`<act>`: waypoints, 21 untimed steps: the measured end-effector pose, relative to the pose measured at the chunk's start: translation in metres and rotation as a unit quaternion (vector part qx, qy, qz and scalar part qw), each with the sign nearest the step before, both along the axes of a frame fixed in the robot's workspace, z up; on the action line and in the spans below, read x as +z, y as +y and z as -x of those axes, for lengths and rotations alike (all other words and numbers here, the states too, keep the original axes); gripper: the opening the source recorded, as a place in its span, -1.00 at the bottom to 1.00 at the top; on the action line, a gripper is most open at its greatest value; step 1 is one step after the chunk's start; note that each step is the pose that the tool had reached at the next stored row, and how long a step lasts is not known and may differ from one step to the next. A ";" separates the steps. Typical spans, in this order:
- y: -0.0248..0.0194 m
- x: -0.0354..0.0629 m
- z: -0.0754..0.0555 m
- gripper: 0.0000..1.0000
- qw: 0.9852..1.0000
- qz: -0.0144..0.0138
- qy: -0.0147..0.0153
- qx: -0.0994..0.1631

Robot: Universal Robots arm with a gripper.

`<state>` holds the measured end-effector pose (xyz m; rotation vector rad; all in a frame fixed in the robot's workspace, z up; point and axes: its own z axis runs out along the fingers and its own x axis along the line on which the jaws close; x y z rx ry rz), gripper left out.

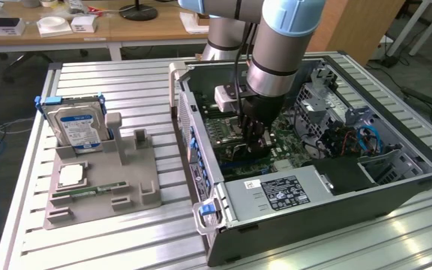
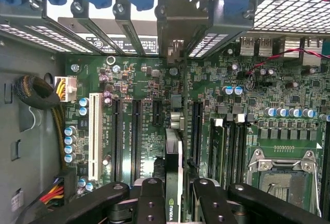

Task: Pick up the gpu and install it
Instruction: 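Insert the gpu into the slot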

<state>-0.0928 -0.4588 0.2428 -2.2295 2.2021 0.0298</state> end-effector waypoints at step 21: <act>-0.0001 0.0053 -0.002 -0.48 1.000 0.000 0.000 -0.002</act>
